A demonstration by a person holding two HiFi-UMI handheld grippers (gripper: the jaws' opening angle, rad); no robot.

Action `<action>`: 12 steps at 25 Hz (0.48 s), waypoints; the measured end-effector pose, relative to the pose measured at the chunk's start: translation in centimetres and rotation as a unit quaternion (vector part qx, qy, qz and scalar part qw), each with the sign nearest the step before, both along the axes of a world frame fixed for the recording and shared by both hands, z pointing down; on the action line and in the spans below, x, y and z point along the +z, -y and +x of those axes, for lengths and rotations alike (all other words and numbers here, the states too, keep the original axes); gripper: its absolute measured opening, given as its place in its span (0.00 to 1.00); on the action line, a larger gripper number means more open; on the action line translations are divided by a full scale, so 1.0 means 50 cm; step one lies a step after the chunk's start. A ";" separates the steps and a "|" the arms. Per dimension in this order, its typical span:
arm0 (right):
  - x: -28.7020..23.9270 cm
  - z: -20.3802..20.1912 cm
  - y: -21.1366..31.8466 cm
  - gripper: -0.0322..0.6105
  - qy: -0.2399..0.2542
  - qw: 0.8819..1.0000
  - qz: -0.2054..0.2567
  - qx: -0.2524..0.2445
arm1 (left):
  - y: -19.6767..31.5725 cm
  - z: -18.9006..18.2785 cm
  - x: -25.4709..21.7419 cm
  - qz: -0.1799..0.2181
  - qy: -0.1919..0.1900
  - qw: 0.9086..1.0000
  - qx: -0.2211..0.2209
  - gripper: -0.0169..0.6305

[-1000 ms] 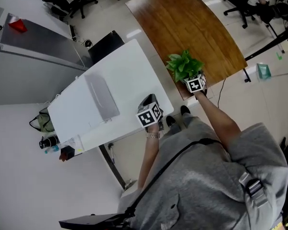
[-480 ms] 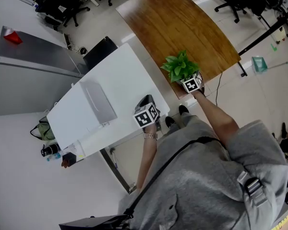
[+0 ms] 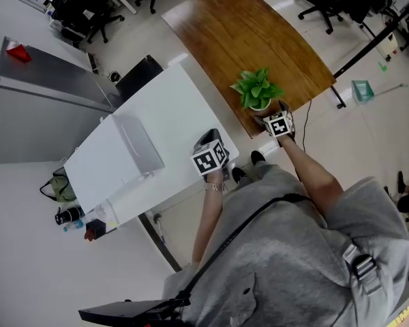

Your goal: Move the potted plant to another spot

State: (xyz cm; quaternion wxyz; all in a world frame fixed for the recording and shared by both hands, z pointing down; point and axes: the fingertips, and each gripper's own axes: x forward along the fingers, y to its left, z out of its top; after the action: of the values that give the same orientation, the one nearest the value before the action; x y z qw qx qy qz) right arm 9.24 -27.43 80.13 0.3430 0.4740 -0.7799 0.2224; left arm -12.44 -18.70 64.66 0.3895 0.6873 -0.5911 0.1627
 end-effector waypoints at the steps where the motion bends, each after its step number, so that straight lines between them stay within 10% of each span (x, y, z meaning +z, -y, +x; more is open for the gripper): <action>1: -0.004 0.011 -0.012 0.90 -0.001 1.000 0.003 0.011 | 0.000 0.002 -0.003 0.003 -0.001 1.000 0.003 0.08; 9: -0.183 -0.033 -0.105 0.10 0.053 0.995 0.072 0.053 | -0.017 0.052 -0.001 0.012 -0.017 0.999 0.024 0.08; 12: -0.225 -0.084 -0.136 0.05 0.091 0.993 0.058 0.047 | -0.047 0.087 0.002 0.010 -0.021 0.999 0.035 0.08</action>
State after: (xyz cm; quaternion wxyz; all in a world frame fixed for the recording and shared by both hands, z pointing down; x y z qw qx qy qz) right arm 5.02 -20.63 68.87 0.2315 0.5069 -0.7964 0.2348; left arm -8.09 -16.36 64.75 0.3889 0.7144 -0.5603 0.1562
